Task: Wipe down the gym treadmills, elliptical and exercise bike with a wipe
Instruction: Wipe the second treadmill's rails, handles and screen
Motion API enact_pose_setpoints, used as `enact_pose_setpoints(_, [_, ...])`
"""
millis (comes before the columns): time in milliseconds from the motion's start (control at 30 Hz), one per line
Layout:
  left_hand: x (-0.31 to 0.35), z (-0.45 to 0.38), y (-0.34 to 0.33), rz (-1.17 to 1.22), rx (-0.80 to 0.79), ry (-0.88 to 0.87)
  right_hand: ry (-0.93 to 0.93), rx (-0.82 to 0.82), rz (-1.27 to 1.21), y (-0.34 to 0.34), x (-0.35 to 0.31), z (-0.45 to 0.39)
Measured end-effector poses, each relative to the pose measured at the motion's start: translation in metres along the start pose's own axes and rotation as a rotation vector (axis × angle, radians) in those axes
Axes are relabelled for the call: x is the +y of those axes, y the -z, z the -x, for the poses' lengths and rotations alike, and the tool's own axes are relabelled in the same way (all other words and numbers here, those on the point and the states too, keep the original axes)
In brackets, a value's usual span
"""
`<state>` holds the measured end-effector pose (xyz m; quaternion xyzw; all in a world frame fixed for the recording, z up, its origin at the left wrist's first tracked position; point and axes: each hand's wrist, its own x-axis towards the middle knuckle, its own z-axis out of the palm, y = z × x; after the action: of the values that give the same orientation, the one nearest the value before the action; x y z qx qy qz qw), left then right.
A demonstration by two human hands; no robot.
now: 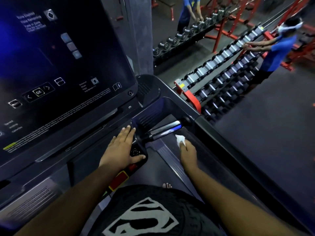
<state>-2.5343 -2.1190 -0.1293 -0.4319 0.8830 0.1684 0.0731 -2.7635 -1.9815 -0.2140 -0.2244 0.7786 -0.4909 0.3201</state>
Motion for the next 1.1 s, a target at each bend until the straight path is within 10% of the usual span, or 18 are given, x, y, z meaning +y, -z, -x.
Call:
enact_pose_setpoints(100, [0.0,0.0,-0.001,-0.006,0.006,-0.003,-0.46,0.042,-0.547,-0.026,-0.034,-0.01])
enact_pose_setpoints(367, [0.001,-0.001,0.001,-0.015,-0.001,-0.005,-0.689,0.087,-1.16,-0.045,-0.103,-0.049])
enact_pose_setpoints(500, [0.0,0.0,0.0,-0.022,-0.004,0.0,-0.571,0.188,-0.772,-0.057,-0.084,-0.046])
enact_pose_setpoints(600, [0.0,-0.002,-0.001,-0.031,0.003,-0.002,-0.127,0.192,-0.227,-0.06,-0.06,-0.038])
enact_pose_setpoints(833, [0.0,-0.001,0.0,-0.021,0.001,-0.003,0.629,-0.213,0.694,-0.017,-0.022,-0.052])
enact_pose_setpoints(1100, [-0.002,-0.002,-0.003,-0.028,0.008,-0.004,0.761,-0.289,1.03,-0.029,-0.047,-0.052])
